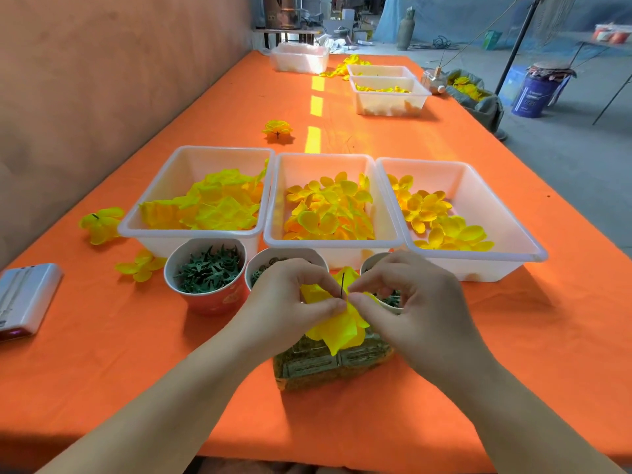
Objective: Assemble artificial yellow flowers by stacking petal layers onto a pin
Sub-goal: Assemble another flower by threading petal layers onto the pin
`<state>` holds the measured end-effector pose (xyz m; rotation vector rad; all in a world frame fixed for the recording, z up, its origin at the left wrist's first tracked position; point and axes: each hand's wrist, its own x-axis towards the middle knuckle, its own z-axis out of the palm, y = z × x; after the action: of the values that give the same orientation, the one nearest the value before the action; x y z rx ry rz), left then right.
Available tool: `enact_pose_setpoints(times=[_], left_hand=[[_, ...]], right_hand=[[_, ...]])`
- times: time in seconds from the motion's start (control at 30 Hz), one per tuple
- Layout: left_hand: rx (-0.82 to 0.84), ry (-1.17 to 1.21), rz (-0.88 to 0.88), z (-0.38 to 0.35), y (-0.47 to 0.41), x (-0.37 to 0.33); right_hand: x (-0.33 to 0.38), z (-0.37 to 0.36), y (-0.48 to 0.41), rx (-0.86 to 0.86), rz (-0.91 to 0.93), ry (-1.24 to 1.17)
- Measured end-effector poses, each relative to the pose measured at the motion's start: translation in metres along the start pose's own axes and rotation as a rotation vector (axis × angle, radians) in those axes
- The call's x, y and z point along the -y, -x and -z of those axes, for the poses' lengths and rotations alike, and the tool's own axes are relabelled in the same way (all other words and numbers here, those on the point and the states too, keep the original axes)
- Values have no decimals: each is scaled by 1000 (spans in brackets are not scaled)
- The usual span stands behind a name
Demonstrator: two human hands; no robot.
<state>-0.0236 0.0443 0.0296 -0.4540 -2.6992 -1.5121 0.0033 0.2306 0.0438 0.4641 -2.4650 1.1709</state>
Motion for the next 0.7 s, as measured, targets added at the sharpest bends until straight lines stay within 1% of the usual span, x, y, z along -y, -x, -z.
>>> enact_pose_setpoints(times=[0.07,0.1,0.23,0.4,0.53,0.63,0.67,0.7], left_hand=[[-38,-16,23,-1,1,3],[-36,-15,42,-1,1,4],[-6,76,122,-2,2,7],[13,196,178,-2,3,11],[95,224,182,3,2,9],[272,301,176,22,-3,4],[297,317,173,33,-9,4],[262,311,170,44,-18,6]], right_hand=[[2,-8,1,73,-64,-56],[2,-12,2,74,-93,-72],[-1,-21,4,-13,-147,-104],[-4,-24,1,15,-137,-76],[-7,-23,-1,49,-135,-78],[-9,-24,-2,48,-112,-91],[-9,-24,-2,48,-110,-98],[-10,-25,-1,51,-113,-107]])
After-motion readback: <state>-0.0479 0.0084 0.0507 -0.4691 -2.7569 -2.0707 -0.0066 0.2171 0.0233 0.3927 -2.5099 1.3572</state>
